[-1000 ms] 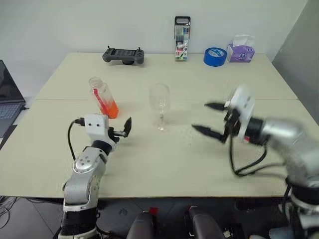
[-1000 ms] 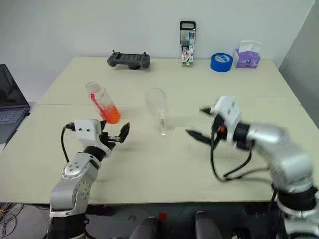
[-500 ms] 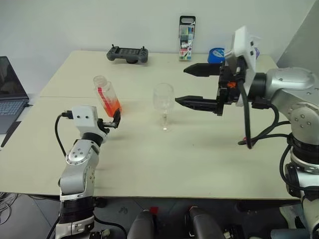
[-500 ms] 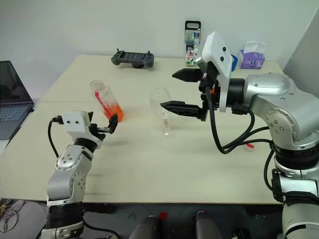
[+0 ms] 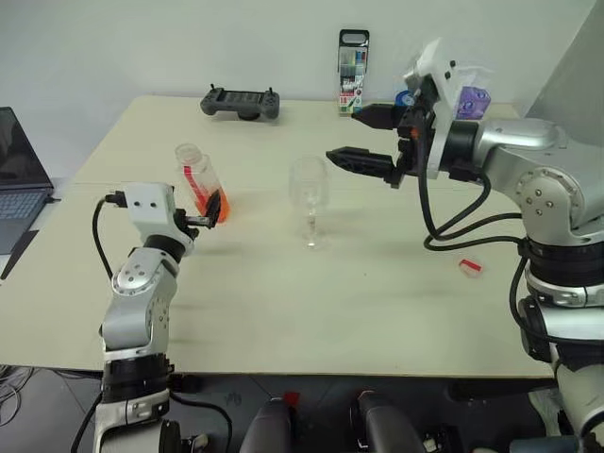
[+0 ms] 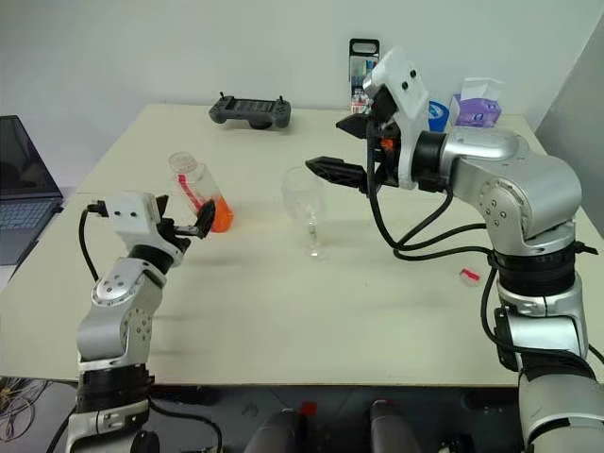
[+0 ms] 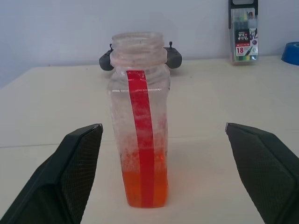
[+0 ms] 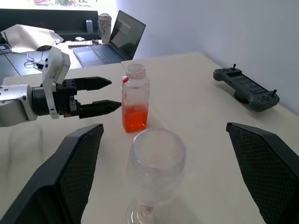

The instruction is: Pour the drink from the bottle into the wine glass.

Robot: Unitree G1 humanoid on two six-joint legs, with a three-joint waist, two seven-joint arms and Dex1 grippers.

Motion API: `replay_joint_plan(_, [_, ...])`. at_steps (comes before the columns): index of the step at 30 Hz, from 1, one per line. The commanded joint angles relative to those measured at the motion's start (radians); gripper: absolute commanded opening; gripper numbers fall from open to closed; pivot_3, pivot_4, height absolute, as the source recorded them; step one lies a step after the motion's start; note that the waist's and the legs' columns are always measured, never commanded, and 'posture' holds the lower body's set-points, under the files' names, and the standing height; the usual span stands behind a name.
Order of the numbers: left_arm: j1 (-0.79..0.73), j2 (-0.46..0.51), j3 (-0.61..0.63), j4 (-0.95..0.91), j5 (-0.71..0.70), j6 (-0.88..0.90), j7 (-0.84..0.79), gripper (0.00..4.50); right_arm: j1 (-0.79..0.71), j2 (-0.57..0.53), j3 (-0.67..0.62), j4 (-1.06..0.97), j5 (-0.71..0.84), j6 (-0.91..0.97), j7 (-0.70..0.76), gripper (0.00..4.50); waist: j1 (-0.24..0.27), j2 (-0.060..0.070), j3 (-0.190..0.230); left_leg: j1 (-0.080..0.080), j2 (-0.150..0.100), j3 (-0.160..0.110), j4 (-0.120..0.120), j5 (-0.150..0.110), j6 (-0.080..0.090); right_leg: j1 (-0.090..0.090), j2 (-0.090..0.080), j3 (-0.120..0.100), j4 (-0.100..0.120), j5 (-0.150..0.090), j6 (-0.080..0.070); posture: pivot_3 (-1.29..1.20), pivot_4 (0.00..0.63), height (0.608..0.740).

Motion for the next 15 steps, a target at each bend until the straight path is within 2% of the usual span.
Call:
replay_joint_plan(1, [-0.051,0.012,0.024,0.039,0.003,-0.048,0.005,4.5,-0.02,0.0,-0.026,-0.017,0.0,-0.021,-0.002,4.48,0.0,0.0,0.0,0.0,0.0,0.0,0.0,0.0,0.0,0.0,0.0,0.0,0.0,0.0,0.0,0.0,0.15,0.74])
replay_joint_plan(8, [-0.113,0.022,0.026,0.148,0.016,-0.116,0.004,4.5,-0.014,0.002,-0.017,-0.013,-0.005,-0.03,0.006,4.48,0.0,0.0,0.0,0.0,0.0,0.0,0.0,0.0,0.0,0.0,-0.001,-0.001,0.001,0.0,0.0,0.0,0.15,0.74])
replay_joint_plan(15, [-0.291,0.044,0.003,0.47,0.05,-0.247,-0.035,4.5,-0.008,0.01,0.005,0.008,-0.034,-0.051,0.009,4.48,0.0,0.0,0.0,0.0,-0.001,0.0,0.0,0.0,0.0,0.0,-0.001,-0.001,0.001,0.0,0.0,0.0,0.15,0.74])
